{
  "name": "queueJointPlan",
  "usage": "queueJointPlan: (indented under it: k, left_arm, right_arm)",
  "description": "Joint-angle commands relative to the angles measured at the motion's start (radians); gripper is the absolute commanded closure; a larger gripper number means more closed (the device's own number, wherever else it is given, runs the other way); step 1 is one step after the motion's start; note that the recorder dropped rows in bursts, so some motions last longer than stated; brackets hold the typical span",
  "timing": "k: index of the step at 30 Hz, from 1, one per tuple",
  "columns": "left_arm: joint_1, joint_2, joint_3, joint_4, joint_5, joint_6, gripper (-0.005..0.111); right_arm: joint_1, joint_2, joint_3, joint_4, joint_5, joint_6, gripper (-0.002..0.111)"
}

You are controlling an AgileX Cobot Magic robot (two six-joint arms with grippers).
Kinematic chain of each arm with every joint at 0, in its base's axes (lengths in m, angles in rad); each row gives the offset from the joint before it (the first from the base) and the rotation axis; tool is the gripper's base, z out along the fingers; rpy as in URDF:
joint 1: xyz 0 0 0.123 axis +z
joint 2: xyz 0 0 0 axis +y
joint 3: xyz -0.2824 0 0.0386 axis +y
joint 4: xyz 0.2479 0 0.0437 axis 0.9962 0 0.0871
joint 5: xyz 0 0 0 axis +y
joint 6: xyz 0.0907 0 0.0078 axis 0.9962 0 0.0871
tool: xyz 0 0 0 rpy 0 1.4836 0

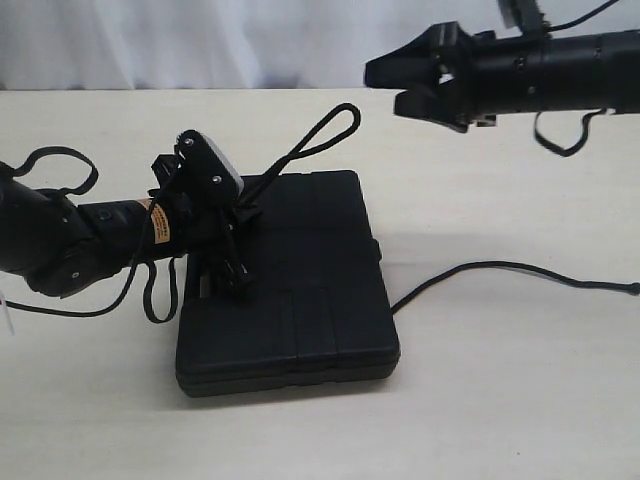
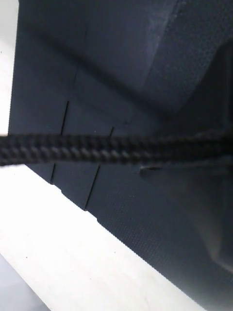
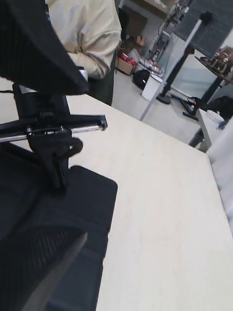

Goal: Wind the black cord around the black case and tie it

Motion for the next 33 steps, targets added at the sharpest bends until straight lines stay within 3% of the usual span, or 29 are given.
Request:
queueJointPlan:
  k: [1, 4, 8, 12, 18, 29, 33]
  left_arm:
    - [0.000, 0.009, 0.003, -0.005, 0.014, -0.010, 0.107]
    - [0.000, 0.009, 0.003, -0.005, 0.014, -0.010, 0.107]
    - [0.000, 0.009, 0.003, -0.005, 0.014, -0.017, 0.107]
    - [0.000, 0.009, 0.003, -0.005, 0.014, -0.017, 0.107]
    - [0.000, 0.009, 0.003, -0.005, 0.014, -0.019, 0.107]
    - [0.000, 0.009, 0.003, -0.005, 0.018, -0.017, 0.107]
    - [0.000, 0.009, 0.003, -0.005, 0.020, -0.017, 0.107]
  right_arm:
    - [-0.108, -0.080, -0.007, -0.256, -0.003, 0.190, 0.038]
    - [-0.155, -0.126, -0.007, -0.558, -0.034, 0.387, 0.039]
    - [-0.154, -0.141, -0.007, -1.136, -0.056, 0.805, 0.046]
    - [-0.143, -0.113, 0.031, -1.467, -0.028, 1.016, 0.052]
    - [-0.138, -0.049, 0.070, -1.475, -0.115, 0.913, 0.053]
    - [-0.038, 0.078, 0.070, -1.448, -0.269, 0.395, 0.053]
    - [-0.028, 0.121, 0.068, -1.457, -0.327, 0.376, 0.054]
